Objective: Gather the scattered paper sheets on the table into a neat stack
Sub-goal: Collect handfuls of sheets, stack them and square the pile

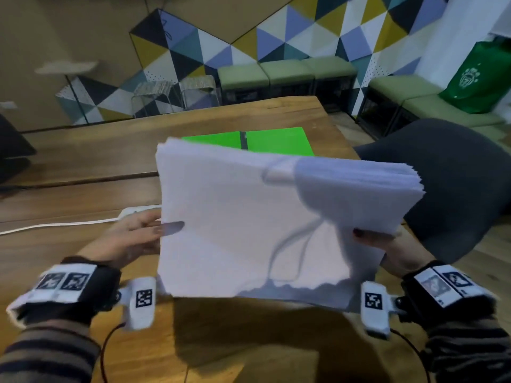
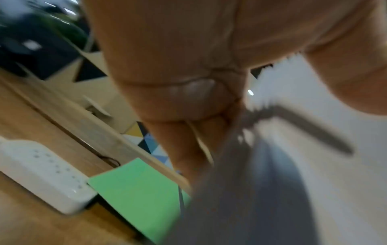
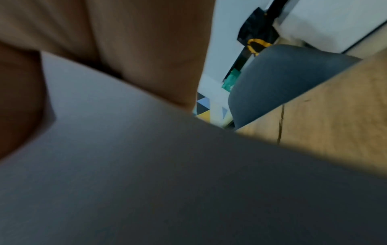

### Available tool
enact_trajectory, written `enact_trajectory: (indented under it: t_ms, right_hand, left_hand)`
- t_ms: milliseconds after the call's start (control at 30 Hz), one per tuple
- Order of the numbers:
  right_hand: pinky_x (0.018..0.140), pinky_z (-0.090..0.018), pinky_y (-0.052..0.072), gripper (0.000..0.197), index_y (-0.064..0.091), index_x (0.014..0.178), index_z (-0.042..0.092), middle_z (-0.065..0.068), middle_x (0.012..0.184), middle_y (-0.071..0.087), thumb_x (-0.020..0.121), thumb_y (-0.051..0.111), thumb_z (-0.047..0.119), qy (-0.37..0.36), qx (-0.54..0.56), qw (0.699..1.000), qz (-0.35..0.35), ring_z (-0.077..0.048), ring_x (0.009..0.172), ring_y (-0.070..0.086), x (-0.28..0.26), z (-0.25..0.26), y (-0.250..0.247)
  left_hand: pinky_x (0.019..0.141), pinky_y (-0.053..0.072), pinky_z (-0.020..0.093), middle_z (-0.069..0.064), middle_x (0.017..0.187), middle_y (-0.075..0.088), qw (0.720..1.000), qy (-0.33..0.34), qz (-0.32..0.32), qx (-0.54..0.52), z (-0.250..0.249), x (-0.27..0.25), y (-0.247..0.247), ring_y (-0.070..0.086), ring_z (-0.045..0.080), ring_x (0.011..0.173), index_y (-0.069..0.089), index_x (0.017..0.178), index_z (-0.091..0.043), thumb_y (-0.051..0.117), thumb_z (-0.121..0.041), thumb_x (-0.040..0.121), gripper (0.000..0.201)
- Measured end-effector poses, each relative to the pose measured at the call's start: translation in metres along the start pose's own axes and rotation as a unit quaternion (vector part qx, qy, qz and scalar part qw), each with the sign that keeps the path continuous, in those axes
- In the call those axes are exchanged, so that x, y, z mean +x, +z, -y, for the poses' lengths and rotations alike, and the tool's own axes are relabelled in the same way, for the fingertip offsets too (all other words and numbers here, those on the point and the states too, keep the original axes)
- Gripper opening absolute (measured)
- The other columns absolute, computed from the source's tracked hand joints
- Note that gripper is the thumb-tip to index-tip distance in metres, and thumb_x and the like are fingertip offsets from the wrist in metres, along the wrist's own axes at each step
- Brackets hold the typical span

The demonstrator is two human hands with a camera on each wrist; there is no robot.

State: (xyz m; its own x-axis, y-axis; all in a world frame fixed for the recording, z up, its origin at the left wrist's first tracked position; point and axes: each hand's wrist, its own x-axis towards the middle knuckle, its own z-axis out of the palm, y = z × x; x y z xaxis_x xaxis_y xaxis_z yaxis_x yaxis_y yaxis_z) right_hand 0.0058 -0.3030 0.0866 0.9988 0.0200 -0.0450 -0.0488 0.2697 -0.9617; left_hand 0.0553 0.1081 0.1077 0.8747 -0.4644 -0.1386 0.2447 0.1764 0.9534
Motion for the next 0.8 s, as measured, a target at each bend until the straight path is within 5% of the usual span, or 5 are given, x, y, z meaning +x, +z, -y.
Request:
enact_trajectory:
  t_ms: [100, 300, 400, 567, 800]
  right_hand:
    - [0.064, -0.023, 0.056, 0.041, 0.070, 0.082, 0.020, 0.005, 0.072, 0.071, 0.048, 0.088, 0.006, 0.029, -0.021, 0.999, 0.015, -0.011, 0.073, 0.066, 0.003, -0.002, 0.007]
    - [0.064, -0.024, 0.049, 0.029, 0.059, 0.080, 0.020, 0.001, 0.071, 0.060, 0.082, 0.059, -0.009, -0.049, -0.141, 0.987, -0.063, 0.001, 0.063, 0.058, -0.007, -0.018, 0.040]
    - [0.068, -0.020, 0.054, 0.021, 0.062, 0.088, 0.025, 0.006, 0.080, 0.067, 0.080, 0.069, 0.007, -0.096, -0.194, 0.969, -0.120, 0.004, 0.076, 0.064, -0.014, -0.040, 0.044]
    - [0.066, -0.018, 0.055, 0.041, 0.066, 0.095, 0.010, 0.013, 0.081, 0.074, 0.058, 0.085, 0.015, 0.025, -0.090, 0.982, -0.164, -0.009, 0.084, 0.070, -0.033, -0.088, 0.039]
    - [0.080, -0.038, 0.056, 0.027, 0.062, 0.080, 0.022, 0.003, 0.085, 0.068, 0.078, 0.068, -0.004, 0.010, -0.114, 0.971, -0.208, -0.023, 0.086, 0.066, -0.022, -0.078, 0.044]
  left_hand:
    - [0.065, 0.055, 0.017, -0.002, 0.085, 0.076, 0.987, 0.066, -0.116, 0.087, 0.011, 0.015, 0.012, 0.070, 0.008, 0.077, 0.078, 0.078, -0.024, 0.094, -0.042, 0.021, 0.062]
    - [0.067, 0.052, 0.011, -0.022, 0.073, 0.071, 0.948, 0.176, -0.231, 0.129, 0.039, 0.016, 0.048, 0.064, -0.007, 0.070, 0.074, 0.073, -0.043, 0.074, -0.035, 0.067, 0.010]
    - [0.070, 0.048, 0.005, -0.034, 0.076, 0.067, 0.918, 0.232, -0.276, 0.167, 0.060, 0.009, 0.065, 0.062, -0.016, 0.075, 0.071, 0.077, -0.048, 0.066, -0.014, 0.078, 0.035]
    - [0.078, 0.053, 0.024, -0.015, 0.084, 0.071, 0.944, 0.097, -0.274, 0.154, 0.108, -0.010, 0.069, 0.065, -0.001, 0.085, 0.058, 0.094, -0.033, 0.082, -0.058, 0.038, 0.065]
    - [0.086, 0.044, 0.030, -0.010, 0.089, 0.063, 0.927, 0.074, -0.334, 0.154, 0.111, 0.005, 0.073, 0.060, 0.013, 0.087, 0.061, 0.092, -0.022, 0.074, -0.018, 0.075, 0.022]
